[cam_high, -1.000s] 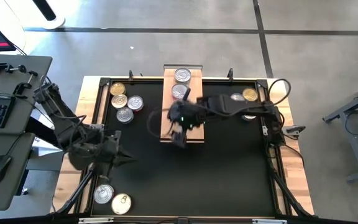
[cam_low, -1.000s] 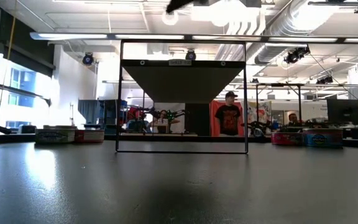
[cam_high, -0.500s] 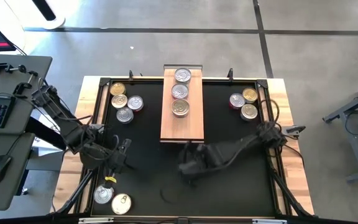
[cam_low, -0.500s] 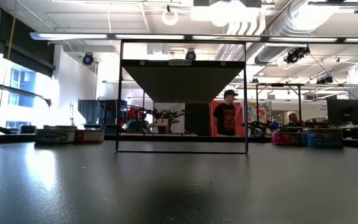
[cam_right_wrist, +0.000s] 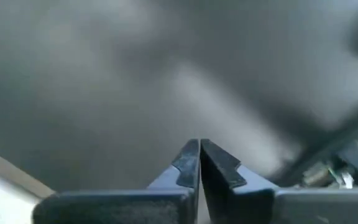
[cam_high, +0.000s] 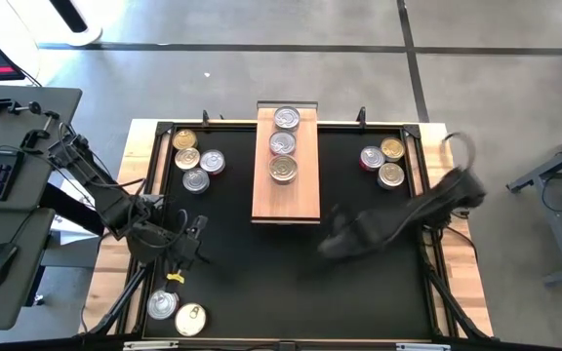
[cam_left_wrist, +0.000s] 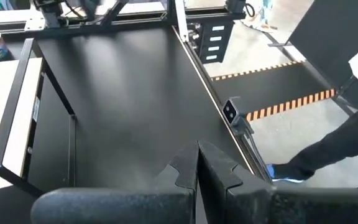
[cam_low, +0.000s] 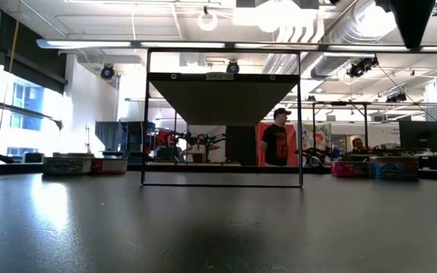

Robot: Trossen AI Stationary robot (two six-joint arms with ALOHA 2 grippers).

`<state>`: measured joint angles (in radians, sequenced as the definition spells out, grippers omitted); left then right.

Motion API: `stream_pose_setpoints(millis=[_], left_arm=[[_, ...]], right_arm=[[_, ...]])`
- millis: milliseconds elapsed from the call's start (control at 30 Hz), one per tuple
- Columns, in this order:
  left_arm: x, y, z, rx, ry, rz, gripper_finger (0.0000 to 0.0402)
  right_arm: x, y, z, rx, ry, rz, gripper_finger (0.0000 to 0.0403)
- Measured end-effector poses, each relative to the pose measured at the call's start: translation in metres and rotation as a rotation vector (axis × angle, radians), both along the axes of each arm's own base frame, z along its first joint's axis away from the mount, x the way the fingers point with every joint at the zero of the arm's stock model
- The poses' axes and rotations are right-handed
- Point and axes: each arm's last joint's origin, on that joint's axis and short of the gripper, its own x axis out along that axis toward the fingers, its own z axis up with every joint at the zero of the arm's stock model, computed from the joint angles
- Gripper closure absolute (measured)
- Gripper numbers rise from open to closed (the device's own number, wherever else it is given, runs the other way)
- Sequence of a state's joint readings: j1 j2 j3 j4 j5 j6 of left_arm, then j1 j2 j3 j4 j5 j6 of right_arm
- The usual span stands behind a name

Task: Stack canned seafood by type on shelf
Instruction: Stack the blue pink tuna can on top of the blue pink tuna can on the shelf

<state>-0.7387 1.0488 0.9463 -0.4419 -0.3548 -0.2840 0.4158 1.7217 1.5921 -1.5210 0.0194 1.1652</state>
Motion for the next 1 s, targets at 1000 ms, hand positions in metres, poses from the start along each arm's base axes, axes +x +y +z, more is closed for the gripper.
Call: stream_pose_setpoints(millis=[1000], left_arm=[[0.038, 0.074, 0.001, 0.012, -0.061, 0.596, 0.0401]], right_arm=[[-0.118, -0.188, -0.119, -0.569, -0.099, -1.088, 0.0403]])
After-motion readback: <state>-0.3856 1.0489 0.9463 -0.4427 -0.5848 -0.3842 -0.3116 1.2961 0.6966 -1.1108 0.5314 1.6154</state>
